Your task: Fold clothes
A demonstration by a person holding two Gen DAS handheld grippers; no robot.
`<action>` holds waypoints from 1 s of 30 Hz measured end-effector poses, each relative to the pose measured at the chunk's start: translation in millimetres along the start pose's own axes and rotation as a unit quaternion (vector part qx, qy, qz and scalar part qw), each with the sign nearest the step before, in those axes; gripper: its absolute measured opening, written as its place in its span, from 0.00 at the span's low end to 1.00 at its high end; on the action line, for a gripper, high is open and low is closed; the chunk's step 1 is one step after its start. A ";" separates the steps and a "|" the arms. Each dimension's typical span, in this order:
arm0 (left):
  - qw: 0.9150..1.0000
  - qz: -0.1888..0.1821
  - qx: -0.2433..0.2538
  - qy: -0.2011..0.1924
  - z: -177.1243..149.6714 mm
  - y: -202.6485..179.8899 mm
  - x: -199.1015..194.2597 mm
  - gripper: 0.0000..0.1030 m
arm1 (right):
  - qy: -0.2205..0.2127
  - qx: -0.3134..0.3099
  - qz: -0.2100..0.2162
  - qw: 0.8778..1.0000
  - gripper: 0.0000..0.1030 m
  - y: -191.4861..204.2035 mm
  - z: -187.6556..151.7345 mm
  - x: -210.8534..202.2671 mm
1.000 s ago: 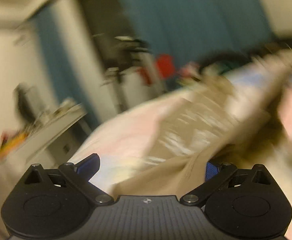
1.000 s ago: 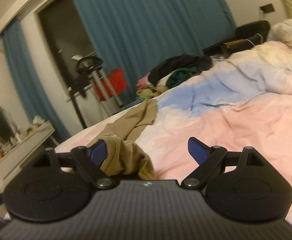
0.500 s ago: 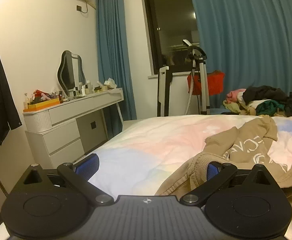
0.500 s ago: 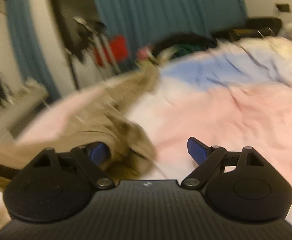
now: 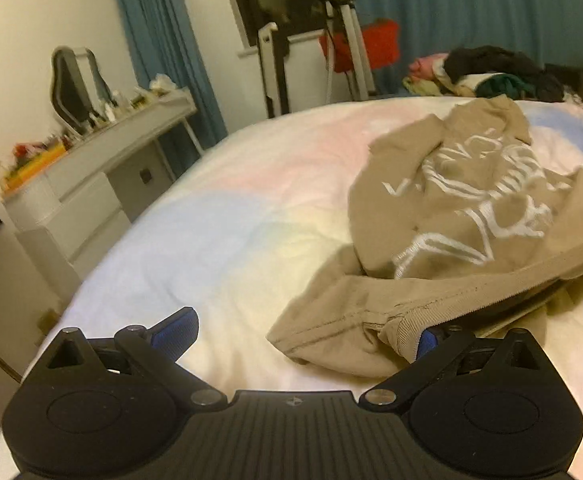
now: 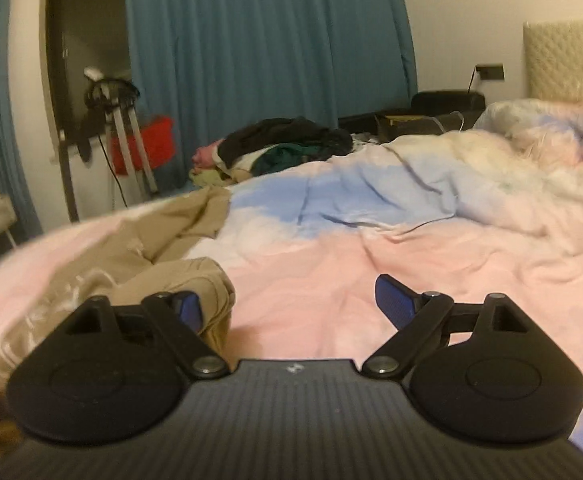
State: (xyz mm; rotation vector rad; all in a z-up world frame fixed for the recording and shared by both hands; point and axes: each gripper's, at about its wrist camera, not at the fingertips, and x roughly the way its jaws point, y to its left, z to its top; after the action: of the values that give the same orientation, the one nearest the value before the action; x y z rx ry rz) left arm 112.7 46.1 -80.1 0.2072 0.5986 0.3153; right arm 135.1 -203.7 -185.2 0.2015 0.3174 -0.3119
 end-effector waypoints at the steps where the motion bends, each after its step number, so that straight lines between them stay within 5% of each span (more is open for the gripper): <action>1: 1.000 0.003 -0.002 -0.008 0.4 0.4 -2.3 1.00 | -0.010 -0.011 -0.001 1.000 0.85 4.7 4.9 -6.5; 6: 0.991 -0.011 -0.104 -0.078 42.6 48.8 -32.6 1.00 | -0.072 -0.031 0.021 0.997 0.85 24.7 66.7 -46.8; 12: 0.963 -0.020 -0.210 -0.169 127.6 112.1 -86.0 1.00 | -0.152 -0.037 0.058 0.986 0.84 44.9 181.8 -115.1; 18: 0.929 -0.038 -0.204 -0.308 222.0 164.9 -195.9 1.00 | -0.237 -0.010 0.091 0.967 0.84 35.5 299.3 -212.0; 23: 0.898 -0.052 -0.175 -0.400 272.5 201.6 -287.0 1.00 | -0.307 -0.005 0.102 0.946 0.85 16.0 360.9 -298.8; 26: 0.887 -0.071 -0.168 -0.423 294.9 218.7 -328.1 1.00 | -0.333 -0.001 0.106 0.937 0.85 5.6 387.5 -336.1; 30: 0.896 -0.097 -0.155 -0.404 314.5 214.9 -330.7 1.00 | -0.337 -0.001 0.101 0.936 0.85 -1.7 405.1 -348.3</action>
State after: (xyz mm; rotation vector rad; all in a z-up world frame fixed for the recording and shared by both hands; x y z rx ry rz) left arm -12.1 99.5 405.8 -0.0416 -0.2620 0.1033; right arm -68.9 -210.0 308.5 0.1135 -0.3837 -0.1618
